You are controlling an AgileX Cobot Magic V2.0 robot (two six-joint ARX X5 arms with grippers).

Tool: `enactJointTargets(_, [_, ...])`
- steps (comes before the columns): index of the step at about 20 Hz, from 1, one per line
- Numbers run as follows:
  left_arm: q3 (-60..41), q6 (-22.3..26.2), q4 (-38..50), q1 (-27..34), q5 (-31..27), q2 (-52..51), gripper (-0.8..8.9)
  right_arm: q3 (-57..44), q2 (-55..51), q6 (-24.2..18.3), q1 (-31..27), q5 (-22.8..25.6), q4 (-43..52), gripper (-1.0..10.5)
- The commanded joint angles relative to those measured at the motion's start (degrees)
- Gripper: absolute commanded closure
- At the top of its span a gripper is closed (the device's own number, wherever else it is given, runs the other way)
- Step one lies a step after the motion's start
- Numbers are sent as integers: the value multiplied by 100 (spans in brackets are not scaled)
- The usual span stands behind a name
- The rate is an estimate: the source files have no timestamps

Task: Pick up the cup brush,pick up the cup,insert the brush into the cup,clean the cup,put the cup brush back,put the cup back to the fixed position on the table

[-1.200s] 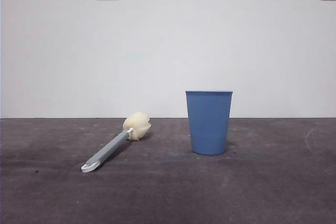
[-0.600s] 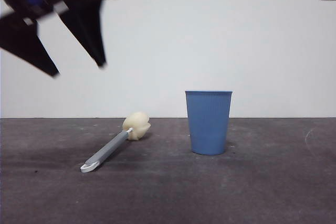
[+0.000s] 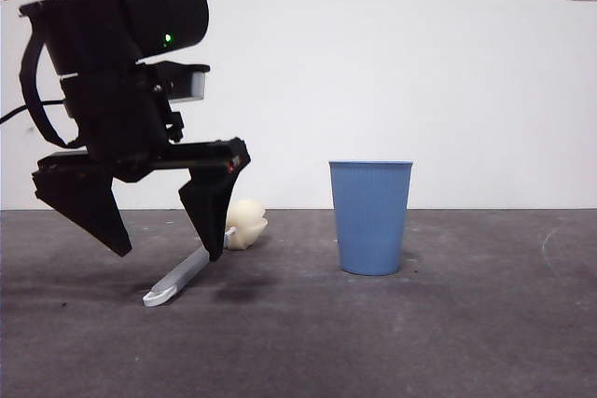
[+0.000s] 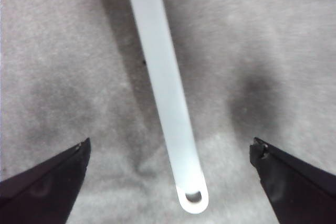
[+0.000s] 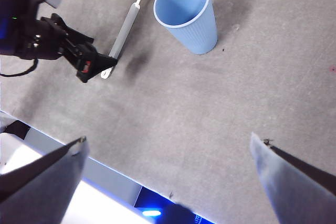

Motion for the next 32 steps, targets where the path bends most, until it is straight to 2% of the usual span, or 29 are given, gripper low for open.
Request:
enactJointTargets(1, [4,-166,149,-33,-61,107,186,17,2,83,13,-2,31,350])
enactJointTargets(17, [4,-610,227,-236,-339,540,207,17,2,114,13,-2,28,351])
enactJointTargets(19, [4,-640,221,-238,-334,553,307,17,2,125,13,-2,28,351])
enactJointTargets(21, [4,-651,212,-240,-328,553,319,17,2,127,13,-2,28,351])
enactJointTargets(22, [4,-660,205,-240,-321,553,356,17,2,127,13,0,28,351])
enactJointTargets(24, [4,-660,190,-240,-280,553,522,17,2,127,13,0,28,351])
enactJointTargets(27, [4,-660,190,-243,-131,553,690,17,2,127,13,0,28,351])
enactJointTargets(29, [4,-660,170,-254,-92,553,706,17,2,127,13,0,28,351])
enactJointTargets(32, [4,-660,164,-251,-9,553,794,17,2,127,13,2,28,351])
